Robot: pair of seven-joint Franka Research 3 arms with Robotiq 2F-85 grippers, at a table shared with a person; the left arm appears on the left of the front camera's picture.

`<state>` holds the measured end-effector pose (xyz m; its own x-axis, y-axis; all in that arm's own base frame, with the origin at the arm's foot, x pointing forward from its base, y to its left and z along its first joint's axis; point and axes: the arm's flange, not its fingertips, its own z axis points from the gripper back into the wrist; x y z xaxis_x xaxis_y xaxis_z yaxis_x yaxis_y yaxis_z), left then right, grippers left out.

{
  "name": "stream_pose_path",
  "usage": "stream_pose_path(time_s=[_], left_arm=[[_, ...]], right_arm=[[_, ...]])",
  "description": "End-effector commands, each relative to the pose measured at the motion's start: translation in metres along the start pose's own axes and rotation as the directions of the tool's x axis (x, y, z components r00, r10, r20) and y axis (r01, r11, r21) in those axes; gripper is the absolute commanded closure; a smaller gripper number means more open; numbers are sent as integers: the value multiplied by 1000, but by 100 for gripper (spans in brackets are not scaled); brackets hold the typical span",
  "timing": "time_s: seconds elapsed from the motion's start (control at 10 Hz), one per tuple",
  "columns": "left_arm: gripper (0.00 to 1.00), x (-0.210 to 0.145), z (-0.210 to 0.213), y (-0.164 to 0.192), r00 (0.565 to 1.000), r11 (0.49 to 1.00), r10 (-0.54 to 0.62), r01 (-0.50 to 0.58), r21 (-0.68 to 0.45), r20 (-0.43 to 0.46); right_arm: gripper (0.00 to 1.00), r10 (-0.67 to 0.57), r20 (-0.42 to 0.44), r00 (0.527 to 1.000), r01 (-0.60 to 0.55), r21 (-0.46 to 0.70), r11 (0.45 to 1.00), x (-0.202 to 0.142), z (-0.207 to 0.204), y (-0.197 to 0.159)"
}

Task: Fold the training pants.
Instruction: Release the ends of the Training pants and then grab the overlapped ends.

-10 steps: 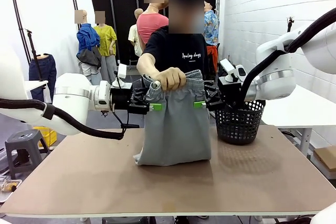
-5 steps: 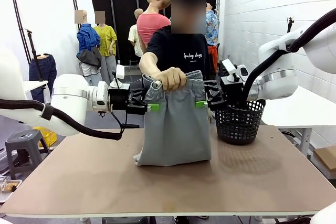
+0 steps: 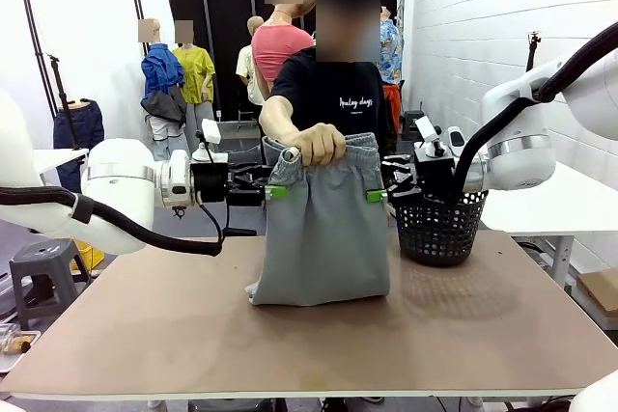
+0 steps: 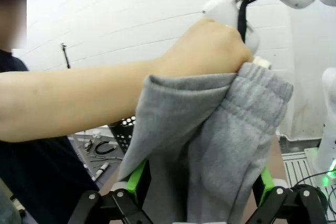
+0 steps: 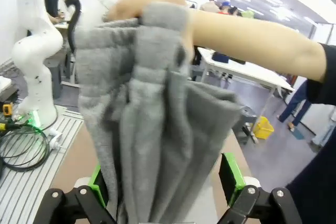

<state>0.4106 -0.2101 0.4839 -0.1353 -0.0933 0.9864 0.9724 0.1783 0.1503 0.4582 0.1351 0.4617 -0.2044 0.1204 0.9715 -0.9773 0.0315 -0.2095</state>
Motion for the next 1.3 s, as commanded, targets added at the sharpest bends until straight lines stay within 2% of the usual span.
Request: stream_pose_path(time_s=[0.0,0.5,0.9,1.2], left_arm=[[0,-2,4,-7,1000,994,-15,14,111,12],[0,-6,15,-8,998,983,-6,16,184,-58],[0,-7,13,-8,999,994,4,1,106,-49],[0,-12,8,-8,999,997,14,-11,71,-40]], right_arm=[[0,-20,14,1000,21,-92,996,0,2,3],[0,-27,36,999,30,-104,994,-2,6,-2],[0,-76,76,994,73,37,997,-3,8,-4],[0,-101,59,993,94,104,990,-3,4,1]])
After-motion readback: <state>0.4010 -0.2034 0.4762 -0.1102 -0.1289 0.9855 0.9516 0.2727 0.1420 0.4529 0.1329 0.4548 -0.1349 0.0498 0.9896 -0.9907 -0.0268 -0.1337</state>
